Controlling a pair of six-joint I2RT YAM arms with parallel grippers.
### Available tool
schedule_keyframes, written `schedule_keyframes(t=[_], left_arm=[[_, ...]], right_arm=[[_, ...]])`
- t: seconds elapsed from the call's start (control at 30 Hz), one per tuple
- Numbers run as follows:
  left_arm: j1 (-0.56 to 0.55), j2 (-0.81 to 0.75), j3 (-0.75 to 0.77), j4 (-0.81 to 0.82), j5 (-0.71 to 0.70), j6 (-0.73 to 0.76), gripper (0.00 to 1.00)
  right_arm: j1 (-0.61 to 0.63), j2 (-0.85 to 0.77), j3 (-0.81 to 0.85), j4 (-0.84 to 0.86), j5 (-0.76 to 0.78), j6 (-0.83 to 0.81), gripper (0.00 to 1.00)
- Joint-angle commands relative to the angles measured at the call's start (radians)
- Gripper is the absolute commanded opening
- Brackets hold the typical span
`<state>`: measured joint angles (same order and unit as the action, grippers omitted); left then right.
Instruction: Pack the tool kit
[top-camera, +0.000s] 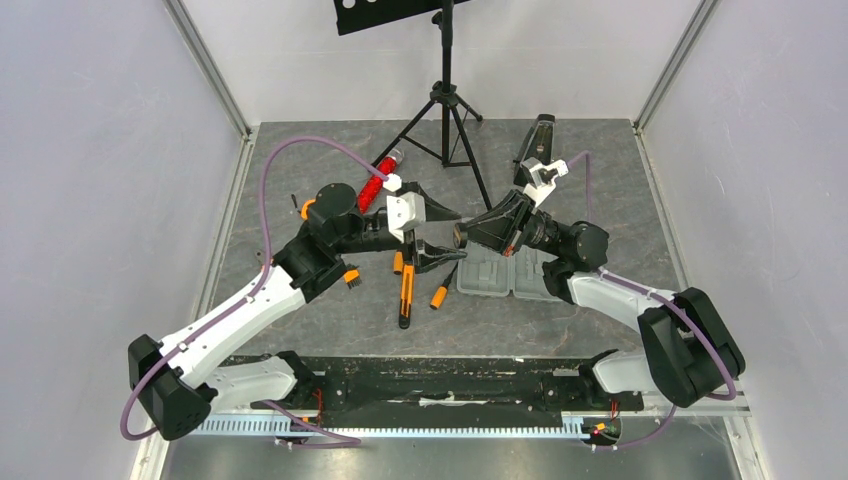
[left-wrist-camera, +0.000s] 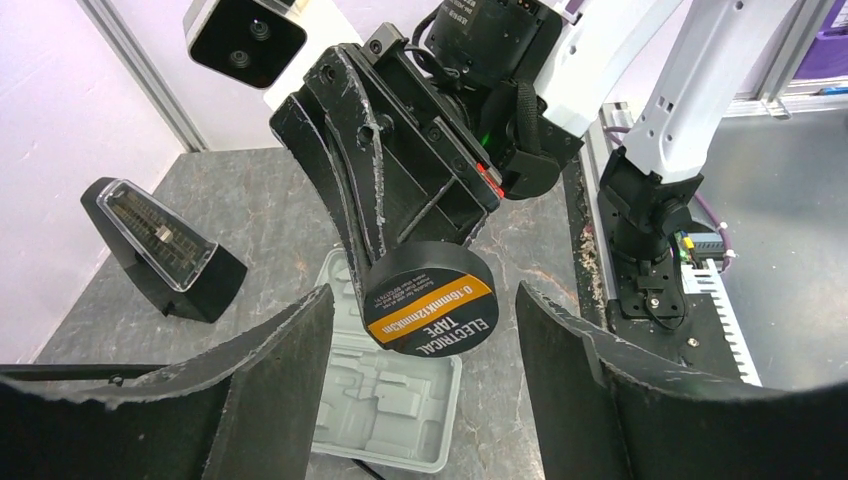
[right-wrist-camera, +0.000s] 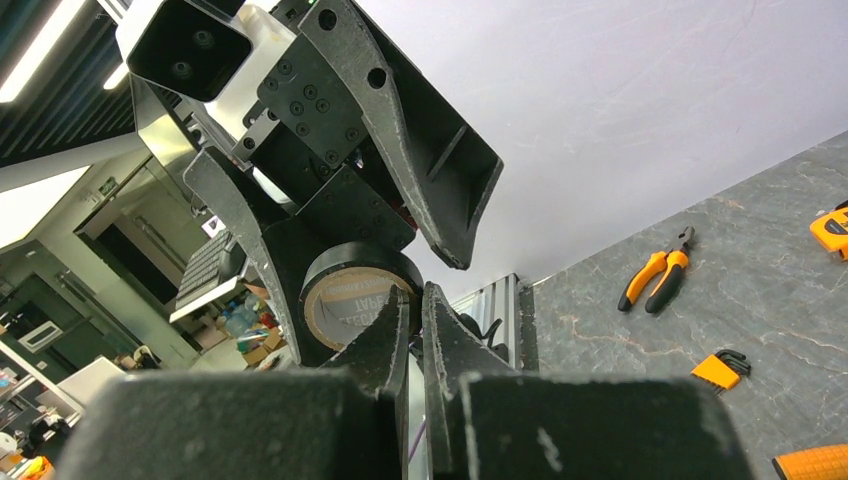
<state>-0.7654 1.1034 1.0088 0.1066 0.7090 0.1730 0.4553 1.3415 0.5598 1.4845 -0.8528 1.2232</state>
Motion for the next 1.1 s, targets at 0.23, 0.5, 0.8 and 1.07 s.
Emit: schedule_keyframes(t=[0.23, 0.5, 0.8, 1.07], left_arm=[[-0.006, 0.001, 0.043, 0.033, 0.0, 0.012, 0.49], [-0.006, -0.018, 0.054, -0.056, -0.067, 0.003, 0.28], [-0.006, -0.009, 0.125, -0.374, -0.362, 0.008, 0.3], [-0.099, 0.19, 0.236, -0.688, -0.608, 0.005, 0.31]], right_arm=[[0.008, 0.005, 0.04, 0.107, -0.011, -0.008, 0.0], [-0.01, -0.001, 0.008, 0.036, 0.001, -0.052, 0.21], [-0.239, -0.113, -0.125, -0.215, 0.004, -0.172, 0.47], [-0.287, -0.283, 0.062, -1.343, 0.409, -0.865, 0.53]])
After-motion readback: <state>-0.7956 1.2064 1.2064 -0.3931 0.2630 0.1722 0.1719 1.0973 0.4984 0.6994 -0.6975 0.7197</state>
